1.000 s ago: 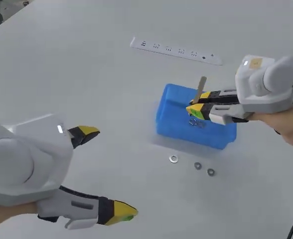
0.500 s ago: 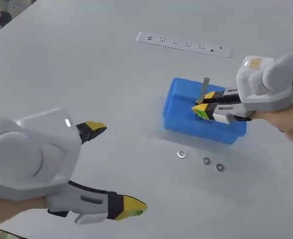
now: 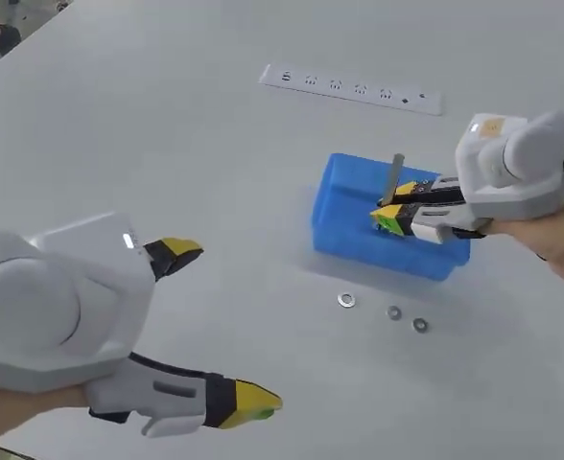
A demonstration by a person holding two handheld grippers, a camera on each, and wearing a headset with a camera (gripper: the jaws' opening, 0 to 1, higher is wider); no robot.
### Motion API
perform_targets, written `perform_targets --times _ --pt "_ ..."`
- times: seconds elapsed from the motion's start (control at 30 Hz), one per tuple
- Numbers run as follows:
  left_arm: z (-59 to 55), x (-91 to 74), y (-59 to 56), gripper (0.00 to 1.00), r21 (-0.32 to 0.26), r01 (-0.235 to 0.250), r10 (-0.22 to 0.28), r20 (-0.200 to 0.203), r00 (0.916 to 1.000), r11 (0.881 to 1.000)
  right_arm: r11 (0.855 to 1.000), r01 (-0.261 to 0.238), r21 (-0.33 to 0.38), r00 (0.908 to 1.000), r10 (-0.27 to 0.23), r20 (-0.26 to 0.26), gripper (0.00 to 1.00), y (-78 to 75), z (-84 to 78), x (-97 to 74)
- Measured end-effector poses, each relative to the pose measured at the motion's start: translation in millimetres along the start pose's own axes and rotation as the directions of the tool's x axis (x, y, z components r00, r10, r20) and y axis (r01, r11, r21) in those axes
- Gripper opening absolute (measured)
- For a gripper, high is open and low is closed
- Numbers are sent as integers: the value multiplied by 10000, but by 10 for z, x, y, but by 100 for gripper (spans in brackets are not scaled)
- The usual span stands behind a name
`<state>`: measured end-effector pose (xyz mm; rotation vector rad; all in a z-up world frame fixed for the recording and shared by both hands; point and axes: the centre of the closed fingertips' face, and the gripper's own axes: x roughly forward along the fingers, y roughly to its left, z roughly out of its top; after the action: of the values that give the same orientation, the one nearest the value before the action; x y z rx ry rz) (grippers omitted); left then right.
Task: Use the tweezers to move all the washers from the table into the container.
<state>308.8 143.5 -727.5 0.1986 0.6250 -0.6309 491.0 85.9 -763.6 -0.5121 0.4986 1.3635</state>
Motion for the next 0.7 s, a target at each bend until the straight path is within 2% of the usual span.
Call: perform_targets --times 0.13,0.27,0.33,0.43,0.53,0.6,0.7 --pt "61 10 72 99 10 -44 44 123 9999 10000 9999 20 -132 10000 -20 19 11 2 42 -48" --pt "262 96 217 98 364 -187 171 448 9988 9992 9996 -35 -283 9998 41 206 11 19 126 -98" --pt "435 175 286 96 553 -198 155 781 9968 9983 9996 16 -269 9997 -9 246 11 11 143 -111" --pt "714 300 331 93 1032 52 -180 1239 9921 9946 9995 17 -323 9995 -6 321 11 27 174 -150" --pt "894 392 387 89 1652 49 -288 1425 9894 9863 9991 -45 -416 9993 61 381 11 57 200 -178" --pt "1051 488 434 88 1803 158 -429 1472 9882 9835 9984 -104 -557 9992 126 392 11 81 218 -196" --pt "1278 577 465 82 2078 280 -691 1934 9787 9778 9971 -197 -735 9988 230 437 11 121 251 -224"
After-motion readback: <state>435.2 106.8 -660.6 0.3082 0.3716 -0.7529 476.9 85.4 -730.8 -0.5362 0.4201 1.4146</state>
